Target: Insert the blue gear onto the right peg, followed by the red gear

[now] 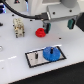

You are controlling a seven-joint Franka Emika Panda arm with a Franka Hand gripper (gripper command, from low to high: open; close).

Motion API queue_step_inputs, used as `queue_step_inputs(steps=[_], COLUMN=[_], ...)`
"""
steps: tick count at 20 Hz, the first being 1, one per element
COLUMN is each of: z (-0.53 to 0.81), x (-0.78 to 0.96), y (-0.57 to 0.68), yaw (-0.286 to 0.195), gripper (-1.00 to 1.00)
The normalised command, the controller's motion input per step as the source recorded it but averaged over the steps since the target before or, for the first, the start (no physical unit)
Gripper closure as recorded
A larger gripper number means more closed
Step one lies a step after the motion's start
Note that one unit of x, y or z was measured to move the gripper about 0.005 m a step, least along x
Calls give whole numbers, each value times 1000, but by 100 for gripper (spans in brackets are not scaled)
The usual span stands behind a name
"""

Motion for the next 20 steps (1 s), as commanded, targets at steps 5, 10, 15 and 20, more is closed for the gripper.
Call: queue_step_inputs(steps=[5,10,15,20], z=[-261,-407,-353,-262], x=[-594,-422,-397,-419], y=[63,-83,-167,-95], yaw=[0,0,0,0], gripper=[-100,-100,-100,-100])
